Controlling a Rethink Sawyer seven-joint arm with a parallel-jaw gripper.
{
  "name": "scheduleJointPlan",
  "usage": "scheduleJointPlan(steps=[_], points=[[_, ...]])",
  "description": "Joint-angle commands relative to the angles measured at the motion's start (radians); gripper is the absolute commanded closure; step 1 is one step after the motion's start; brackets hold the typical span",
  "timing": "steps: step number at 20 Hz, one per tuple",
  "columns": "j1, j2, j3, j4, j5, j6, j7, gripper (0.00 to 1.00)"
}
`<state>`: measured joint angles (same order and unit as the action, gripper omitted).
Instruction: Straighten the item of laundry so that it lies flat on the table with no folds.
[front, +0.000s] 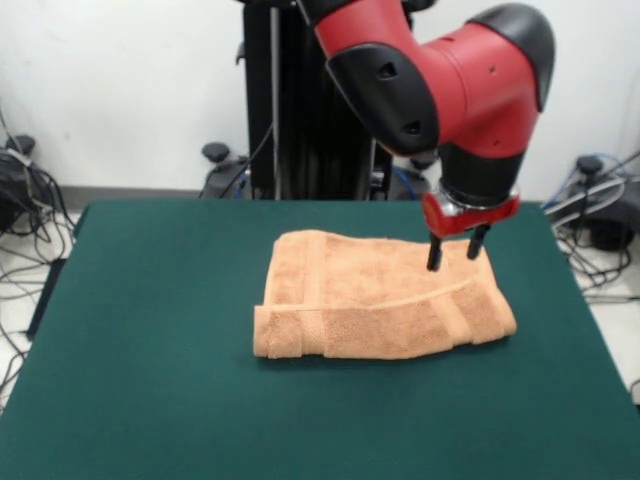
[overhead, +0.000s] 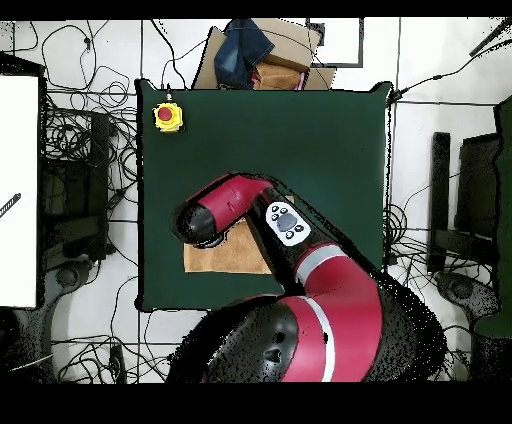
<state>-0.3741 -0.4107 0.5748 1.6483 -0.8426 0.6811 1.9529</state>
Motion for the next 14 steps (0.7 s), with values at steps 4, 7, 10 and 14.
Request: scheduleJointPlan(steps=[4,7,10,14], points=[[0.042,0.016,-0.078,0.135,-0.155,-0.085,-0.074,0.00],[0.053,0.037,-0.095,0.131,-0.190,-0.121,-0.036,0.00],[0.061,0.051,-0.102,0.116,-0.205,-0.134,-0.020,0.00],[0.043,0.056,-0.101,0.113,-0.219,-0.149,-0.034,0.00]])
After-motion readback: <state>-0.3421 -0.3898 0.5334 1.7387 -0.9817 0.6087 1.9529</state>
